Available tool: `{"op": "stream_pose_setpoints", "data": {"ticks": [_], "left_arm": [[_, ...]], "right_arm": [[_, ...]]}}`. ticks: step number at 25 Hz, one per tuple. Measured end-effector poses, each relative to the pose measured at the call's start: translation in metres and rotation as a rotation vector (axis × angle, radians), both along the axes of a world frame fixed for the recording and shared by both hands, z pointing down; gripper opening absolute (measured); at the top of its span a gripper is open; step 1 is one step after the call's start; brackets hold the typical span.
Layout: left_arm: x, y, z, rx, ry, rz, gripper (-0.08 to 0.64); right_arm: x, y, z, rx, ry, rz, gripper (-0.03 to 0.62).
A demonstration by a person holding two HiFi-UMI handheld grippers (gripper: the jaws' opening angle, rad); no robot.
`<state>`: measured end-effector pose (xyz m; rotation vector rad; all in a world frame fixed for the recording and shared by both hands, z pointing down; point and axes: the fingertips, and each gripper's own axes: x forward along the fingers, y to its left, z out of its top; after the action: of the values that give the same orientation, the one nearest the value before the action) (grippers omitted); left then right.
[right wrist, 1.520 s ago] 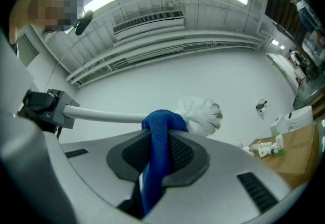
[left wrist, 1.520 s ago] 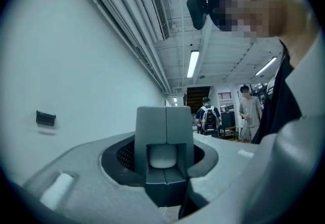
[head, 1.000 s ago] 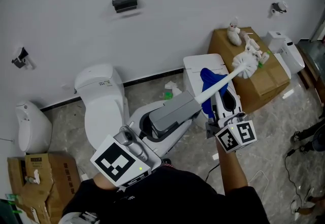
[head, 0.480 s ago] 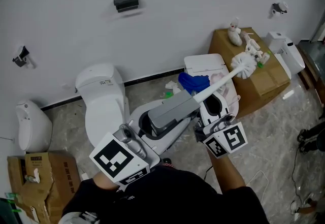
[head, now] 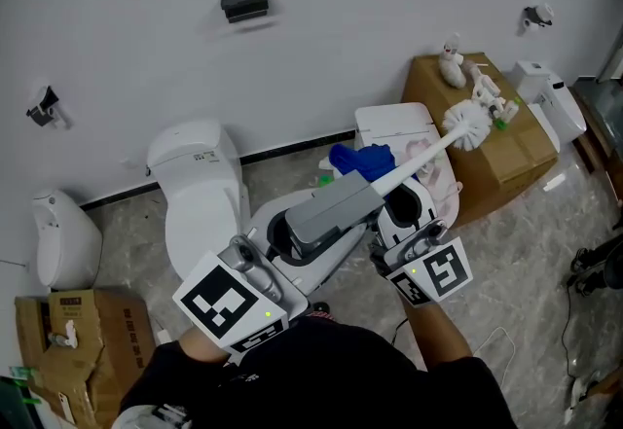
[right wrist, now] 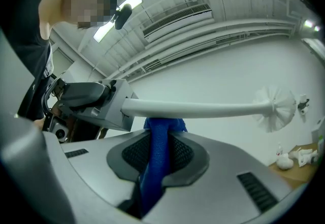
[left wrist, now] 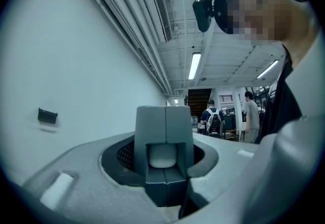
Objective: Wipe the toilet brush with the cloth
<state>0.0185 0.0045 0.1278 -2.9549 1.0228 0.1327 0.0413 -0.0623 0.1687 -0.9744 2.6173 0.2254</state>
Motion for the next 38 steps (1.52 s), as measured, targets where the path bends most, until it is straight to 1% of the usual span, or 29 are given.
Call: {"op": "stream_pose_setpoints", "data": {"ticks": [6,16,19,23,27,31,38], "left_arm": [[0.0,0.0,0.0,-0.007,-0.003,-0.003,0.167],[0.0,-0.001,0.001,-0.014,0.002,0.002,0.167],[0.0,0.0,0.003,-0.013,-0.002,0.005,0.167],[0.001,-0.002,0.005,-0.01,-0.01,0.0,0.167],[0.0,-0.003,0.005,-0.01,-0.016,-0.002,0.167],[0.0,-0.003,0.006,-0.005,-0.023,-0.007,0.167],[0.0,-0.003,0.006,0.008,-0.034,-0.014,0.167]], "right_arm": [[-0.004,0.007,-0.004,0.029,0.004,-0.029,0.064],[-0.004,0.01,-0.006,0.008,-0.04,-0.058,0.064],[-0.003,0.011,-0.006,-0.002,-0.064,-0.073,0.064],[-0.006,0.013,-0.014,-0.019,-0.116,-0.12,0.064],[-0.005,0.012,-0.012,-0.025,-0.112,-0.122,0.064],[-0.003,0.007,-0.001,-0.041,-0.083,-0.108,0.064],[-0.002,0.006,-0.002,-0.037,-0.069,-0.114,0.064]]}}
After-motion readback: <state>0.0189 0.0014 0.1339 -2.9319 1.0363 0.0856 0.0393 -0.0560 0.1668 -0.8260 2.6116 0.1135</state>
